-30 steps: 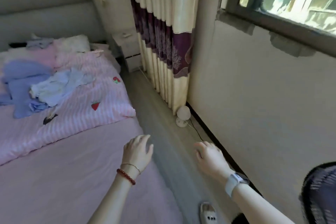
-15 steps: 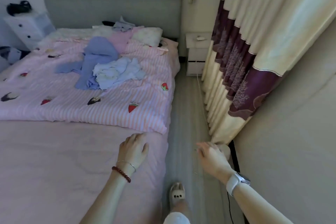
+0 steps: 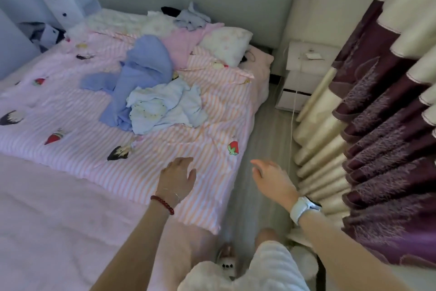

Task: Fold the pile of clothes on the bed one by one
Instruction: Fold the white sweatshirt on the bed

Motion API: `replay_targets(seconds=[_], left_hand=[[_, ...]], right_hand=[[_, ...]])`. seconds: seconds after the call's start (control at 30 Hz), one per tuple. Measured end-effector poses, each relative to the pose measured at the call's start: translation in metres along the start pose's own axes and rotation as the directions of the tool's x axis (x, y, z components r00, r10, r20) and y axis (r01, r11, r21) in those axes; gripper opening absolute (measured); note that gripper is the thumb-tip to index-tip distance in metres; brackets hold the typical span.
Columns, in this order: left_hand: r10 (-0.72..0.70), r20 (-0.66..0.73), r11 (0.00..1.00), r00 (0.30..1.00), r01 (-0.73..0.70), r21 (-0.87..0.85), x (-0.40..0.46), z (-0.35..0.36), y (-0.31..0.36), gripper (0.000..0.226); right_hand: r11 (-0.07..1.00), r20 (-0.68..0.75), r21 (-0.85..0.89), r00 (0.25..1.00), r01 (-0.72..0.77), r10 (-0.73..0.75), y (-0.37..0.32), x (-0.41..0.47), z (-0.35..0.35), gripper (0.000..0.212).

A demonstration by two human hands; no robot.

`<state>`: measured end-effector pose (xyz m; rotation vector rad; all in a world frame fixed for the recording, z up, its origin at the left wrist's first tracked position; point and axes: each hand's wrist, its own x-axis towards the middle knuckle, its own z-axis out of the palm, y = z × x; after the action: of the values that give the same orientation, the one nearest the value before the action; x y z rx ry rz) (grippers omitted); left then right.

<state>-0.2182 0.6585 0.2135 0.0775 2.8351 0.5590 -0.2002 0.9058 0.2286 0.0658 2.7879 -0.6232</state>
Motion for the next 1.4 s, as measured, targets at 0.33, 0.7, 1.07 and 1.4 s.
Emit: replay_targets(seconds=[0.33, 0.7, 1.07, 1.4], left_hand=[[-0.304, -0.127, 0.95, 0.944, 0.29, -0.117, 0.18, 0.001, -0.003, 0.04], [-0.548, -0.136, 0.832, 0.825, 0.523, -0.183, 0.33, 0.014, -0.046, 0.038], [-0.503, -0.238, 0.817, 0.831, 0.547, 0.183, 0.398, -0.018, -0.193, 0.08], [-0.33, -0.273, 0.928, 0.904, 0.258, -0.268, 0.32, 0.012, -0.122, 0.024]], right_hand=[[0.979, 0.261, 0.016, 0.945, 0.201, -0.198, 0.012, 0.244, -0.04, 0.03], [0.807, 0.526, -0.051, 0.702, 0.589, -0.479, -0.057, 0.45, -0.009, 0.04], [0.588, 0.517, -0.054, 0.526, 0.807, -0.675, -0.18, 0.547, 0.078, 0.047], [0.368, 0.821, 0.006, 0.205, 0.93, -0.533, -0.193, 0.563, 0.089, 0.055]])
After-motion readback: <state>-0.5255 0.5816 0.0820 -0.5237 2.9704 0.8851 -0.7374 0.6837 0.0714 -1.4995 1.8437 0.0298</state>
